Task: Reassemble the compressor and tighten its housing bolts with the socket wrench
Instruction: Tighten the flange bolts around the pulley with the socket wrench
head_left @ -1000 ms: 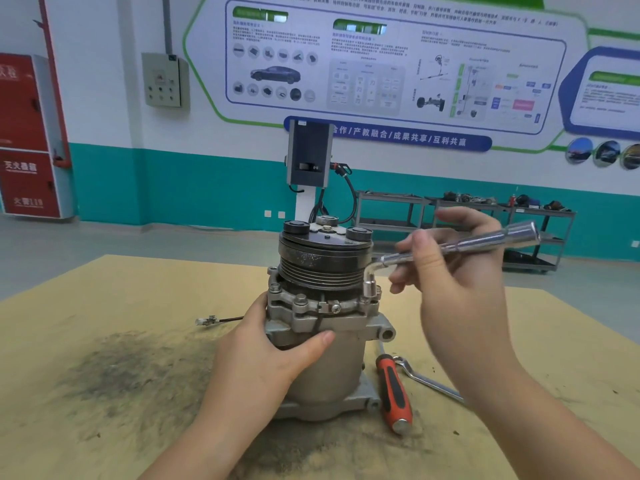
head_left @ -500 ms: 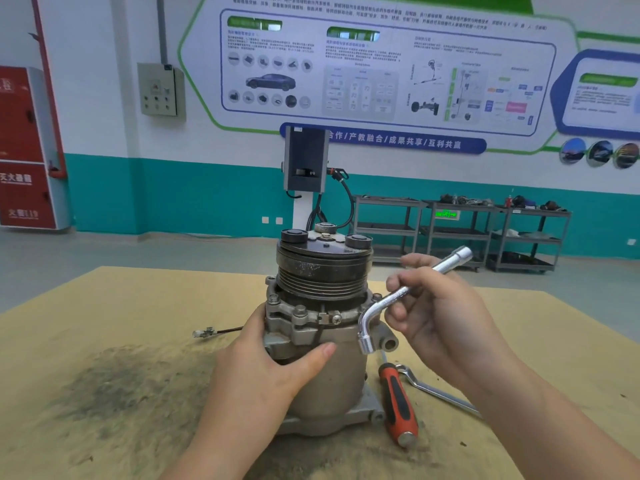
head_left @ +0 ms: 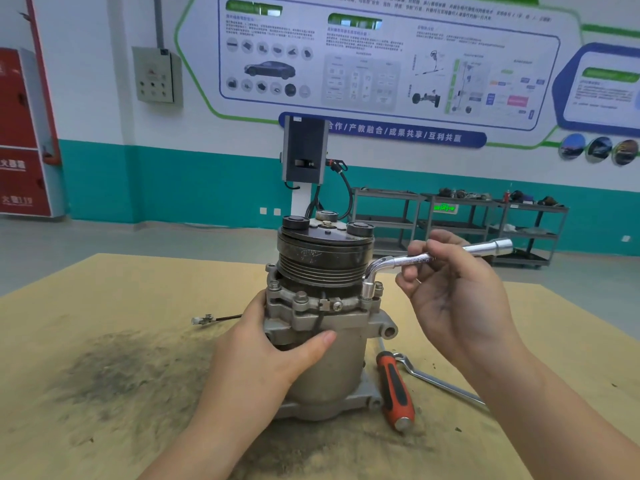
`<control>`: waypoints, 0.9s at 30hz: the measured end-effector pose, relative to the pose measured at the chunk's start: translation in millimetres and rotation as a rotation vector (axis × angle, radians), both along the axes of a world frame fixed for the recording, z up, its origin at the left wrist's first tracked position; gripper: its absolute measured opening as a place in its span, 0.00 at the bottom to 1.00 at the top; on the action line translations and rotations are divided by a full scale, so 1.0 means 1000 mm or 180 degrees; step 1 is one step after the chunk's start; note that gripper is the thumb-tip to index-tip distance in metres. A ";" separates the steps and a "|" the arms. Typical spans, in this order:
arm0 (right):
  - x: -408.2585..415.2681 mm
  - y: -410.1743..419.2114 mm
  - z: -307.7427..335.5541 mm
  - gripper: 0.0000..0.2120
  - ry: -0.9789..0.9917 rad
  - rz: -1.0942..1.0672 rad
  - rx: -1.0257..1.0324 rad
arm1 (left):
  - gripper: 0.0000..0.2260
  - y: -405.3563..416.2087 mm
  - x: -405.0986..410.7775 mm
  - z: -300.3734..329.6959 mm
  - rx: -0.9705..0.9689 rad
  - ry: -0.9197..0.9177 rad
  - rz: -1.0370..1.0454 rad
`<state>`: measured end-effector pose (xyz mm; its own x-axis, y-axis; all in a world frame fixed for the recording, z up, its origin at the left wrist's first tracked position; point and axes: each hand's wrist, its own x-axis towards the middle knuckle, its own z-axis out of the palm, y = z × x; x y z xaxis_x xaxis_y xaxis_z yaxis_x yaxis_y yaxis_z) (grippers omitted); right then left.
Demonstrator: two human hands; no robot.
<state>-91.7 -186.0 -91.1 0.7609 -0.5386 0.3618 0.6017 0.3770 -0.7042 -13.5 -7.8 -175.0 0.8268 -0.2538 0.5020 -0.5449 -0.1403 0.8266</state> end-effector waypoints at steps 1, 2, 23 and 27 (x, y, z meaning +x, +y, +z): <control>0.001 0.000 0.000 0.08 0.0012 0.0016 -0.0006 | 0.25 0.000 0.000 0.000 -0.0015 -0.0004 -0.0032; 0.001 -0.001 0.000 0.08 0.0033 0.0043 -0.0009 | 0.26 0.001 0.000 0.001 -0.0022 -0.0016 -0.0052; -0.001 0.009 -0.013 0.13 -0.0446 -0.0595 -0.0419 | 0.25 -0.003 0.001 -0.002 0.0059 -0.0084 0.0253; -0.003 0.014 -0.016 0.09 -0.0621 -0.0725 -0.0811 | 0.23 -0.002 0.001 0.000 0.0113 -0.0071 0.0242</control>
